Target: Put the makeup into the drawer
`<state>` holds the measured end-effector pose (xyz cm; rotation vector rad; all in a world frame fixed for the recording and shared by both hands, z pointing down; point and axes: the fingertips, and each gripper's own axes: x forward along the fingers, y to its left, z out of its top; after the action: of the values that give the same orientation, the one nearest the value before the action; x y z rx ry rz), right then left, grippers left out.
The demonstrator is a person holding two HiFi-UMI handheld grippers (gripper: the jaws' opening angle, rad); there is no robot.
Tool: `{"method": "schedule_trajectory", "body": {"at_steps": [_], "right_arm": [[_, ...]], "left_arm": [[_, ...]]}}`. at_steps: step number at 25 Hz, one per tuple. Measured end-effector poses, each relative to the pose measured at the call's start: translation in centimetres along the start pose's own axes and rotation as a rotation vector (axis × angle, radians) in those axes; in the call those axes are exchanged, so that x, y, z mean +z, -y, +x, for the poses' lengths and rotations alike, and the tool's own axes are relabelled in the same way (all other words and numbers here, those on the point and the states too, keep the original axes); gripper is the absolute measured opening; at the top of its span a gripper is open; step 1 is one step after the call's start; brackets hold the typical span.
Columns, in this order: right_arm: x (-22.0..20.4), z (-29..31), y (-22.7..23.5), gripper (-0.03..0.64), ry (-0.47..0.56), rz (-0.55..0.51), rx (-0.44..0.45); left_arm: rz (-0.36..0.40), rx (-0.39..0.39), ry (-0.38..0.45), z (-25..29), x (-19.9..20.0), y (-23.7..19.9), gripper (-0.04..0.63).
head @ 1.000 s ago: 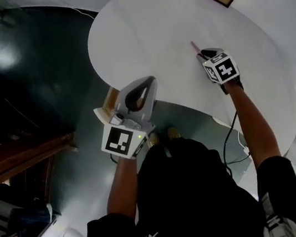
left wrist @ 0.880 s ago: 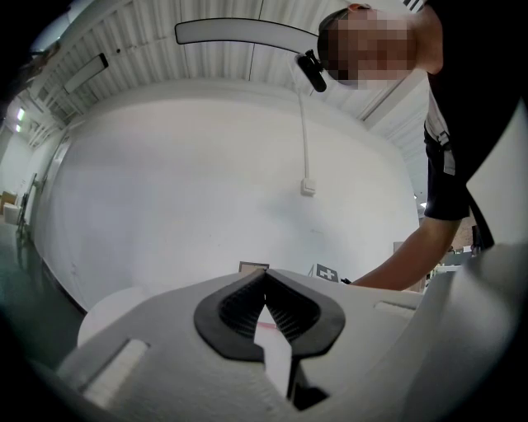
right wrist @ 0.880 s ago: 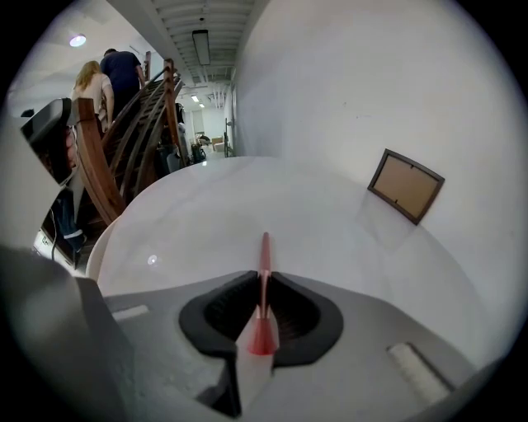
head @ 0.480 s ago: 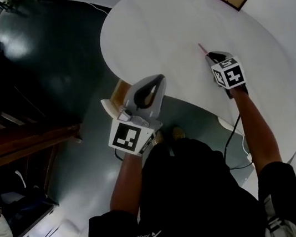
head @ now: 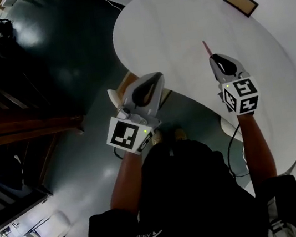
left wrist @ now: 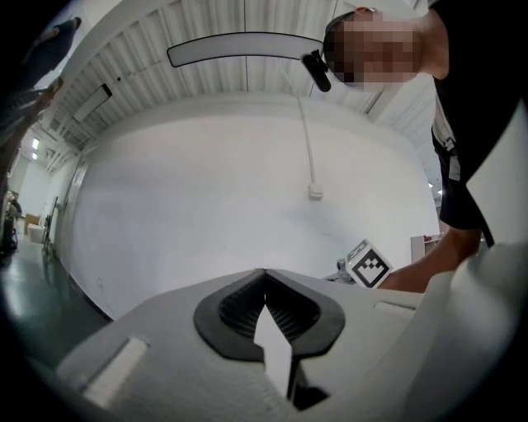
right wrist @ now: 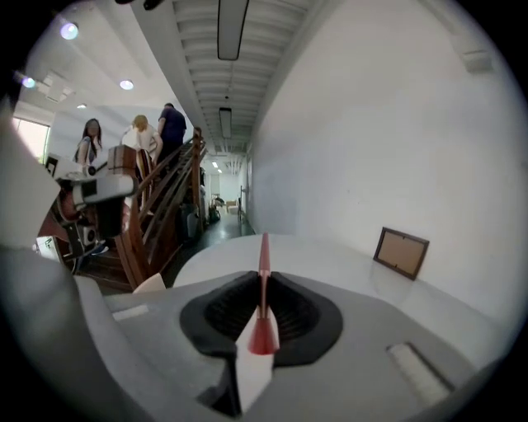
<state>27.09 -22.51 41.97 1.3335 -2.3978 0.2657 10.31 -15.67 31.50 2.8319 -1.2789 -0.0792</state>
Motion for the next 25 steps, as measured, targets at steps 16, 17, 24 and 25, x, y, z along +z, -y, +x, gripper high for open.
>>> {"method": "schedule_trajectory", "body": {"at_steps": [16,17,24,25], "right_arm": [[11.8,-4.1,-16.7,0.051,0.264,-0.107,0.232],[11.9,-3.7,-17.9,0.051,0.258,-0.115,0.248],[11.2,-0.1,-25.5,0.051,0.187,-0.154,0.324],[10.9,0.5,-26.5,0.051,0.170,-0.159,0.331]], "left_arm": [[0.020,0.134,0.047,-10.0,2.4,-5.1,0.011],[0.020,0.140,0.048,-10.7,2.4,-5.7,0.011],[0.015,0.176,0.053,-16.0,2.0,-10.3,0.011],[0.012,0.178,0.054,-16.7,1.9,-10.9,0.011]]}}
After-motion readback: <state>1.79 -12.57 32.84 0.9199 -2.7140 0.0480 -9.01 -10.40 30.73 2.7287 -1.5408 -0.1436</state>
